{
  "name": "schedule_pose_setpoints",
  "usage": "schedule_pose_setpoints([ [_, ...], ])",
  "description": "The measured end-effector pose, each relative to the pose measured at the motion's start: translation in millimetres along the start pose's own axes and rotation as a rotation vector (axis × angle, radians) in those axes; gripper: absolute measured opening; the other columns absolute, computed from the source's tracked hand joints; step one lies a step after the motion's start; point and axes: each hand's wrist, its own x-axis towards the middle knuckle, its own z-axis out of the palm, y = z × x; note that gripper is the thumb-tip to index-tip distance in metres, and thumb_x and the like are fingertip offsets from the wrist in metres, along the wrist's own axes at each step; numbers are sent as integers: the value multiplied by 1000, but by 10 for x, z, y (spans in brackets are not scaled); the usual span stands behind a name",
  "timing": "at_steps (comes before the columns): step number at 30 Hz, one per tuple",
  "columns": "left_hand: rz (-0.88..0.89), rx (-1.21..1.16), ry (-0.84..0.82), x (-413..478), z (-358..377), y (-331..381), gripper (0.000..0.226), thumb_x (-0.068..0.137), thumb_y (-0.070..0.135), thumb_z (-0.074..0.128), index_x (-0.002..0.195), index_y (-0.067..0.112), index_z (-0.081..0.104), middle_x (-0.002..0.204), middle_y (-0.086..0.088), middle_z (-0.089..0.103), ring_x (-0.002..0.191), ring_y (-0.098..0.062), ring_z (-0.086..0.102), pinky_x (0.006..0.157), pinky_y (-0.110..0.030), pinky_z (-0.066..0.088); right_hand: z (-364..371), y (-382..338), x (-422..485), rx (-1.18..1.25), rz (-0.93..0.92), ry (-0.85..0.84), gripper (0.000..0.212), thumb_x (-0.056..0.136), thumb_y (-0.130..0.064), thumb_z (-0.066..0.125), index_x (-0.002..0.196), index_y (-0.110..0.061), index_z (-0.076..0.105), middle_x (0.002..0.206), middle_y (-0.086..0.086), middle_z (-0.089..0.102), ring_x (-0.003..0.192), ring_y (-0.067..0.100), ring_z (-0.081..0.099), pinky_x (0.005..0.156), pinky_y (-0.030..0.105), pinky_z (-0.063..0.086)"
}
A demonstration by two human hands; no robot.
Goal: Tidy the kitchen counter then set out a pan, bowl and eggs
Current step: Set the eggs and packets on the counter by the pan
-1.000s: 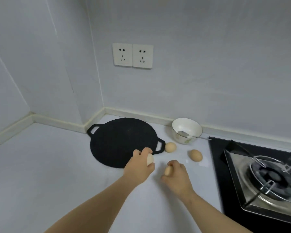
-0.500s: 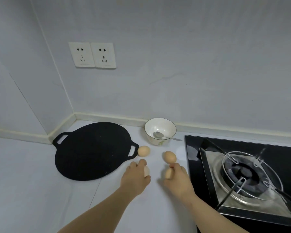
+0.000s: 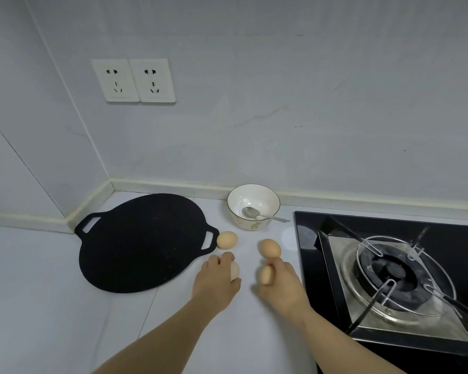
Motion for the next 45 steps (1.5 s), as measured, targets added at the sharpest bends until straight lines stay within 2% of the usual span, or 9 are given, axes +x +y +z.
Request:
schedule_pose_setpoints([
  [10,33,-5,32,19,40,-13,50,97,36,41,142,24,24,134,-1,38,121,-21,39,100,-27,33,11,19,16,45,-7,23,53,79,-25,63,128,-26,41,108,-3,40,104,19,51,89,30,45],
  [16,46,-54,33,57,57,5,53,95,34,45,142,25,23,136,1,36,123,-20,38,102,-25,30,26,-7,52,50,-21,41,52,81,-23,61,129,-25,41,108,-5,38,107,19,50,80,24,38],
  [18,50,-84,32,74,60,-10,55,94,33,49,142,26,24,138,1,35,126,-18,37,103,-25,30,24,4,60,59,-25,47,52,81,-24,62,129,-25,41,110,-4,39,107,18,51,81,23,38],
  [21,60,-118,16,80,30,-42,58,91,33,54,141,26,27,140,2,32,129,-17,35,104,-25,32,12,17,68,85,-29,62,53,81,-26,64,129,-25,43,118,-3,40,100,14,48,83,22,37],
  [27,59,-52,-18,87,-76,-100,65,83,36,62,139,29,29,139,7,29,125,-16,39,95,-27,40,13,30,66,108,-25,87,55,79,-30,69,127,-26,44,112,-7,36,87,12,50,81,22,41],
  [33,0,-95,-65,83,-117,-118,60,83,31,62,136,26,32,132,2,35,117,-18,47,88,-29,44,20,-5,55,93,-35,81,54,78,-31,69,126,-26,44,110,-9,34,92,11,49,85,25,42],
  [37,-14,-109,-69,71,-95,-93,60,84,32,61,135,26,32,130,3,36,118,-17,45,88,-30,44,11,-18,45,80,-28,67,55,79,-32,68,127,-27,43,110,-9,34,92,11,49,86,26,43],
  [42,-22,-109,-71,43,-99,-97,61,85,31,60,138,24,29,132,3,36,119,-17,45,90,-31,44,2,-22,32,66,-19,51,58,79,-32,68,130,-26,41,112,-9,33,105,16,53,89,27,43],
  [45,-31,-114,-70,32,-101,-98,63,85,30,60,139,23,28,133,2,36,121,-17,45,91,-32,44,6,-28,32,62,-14,45,58,79,-32,68,130,-25,40,120,-5,37,107,16,53,91,29,44],
])
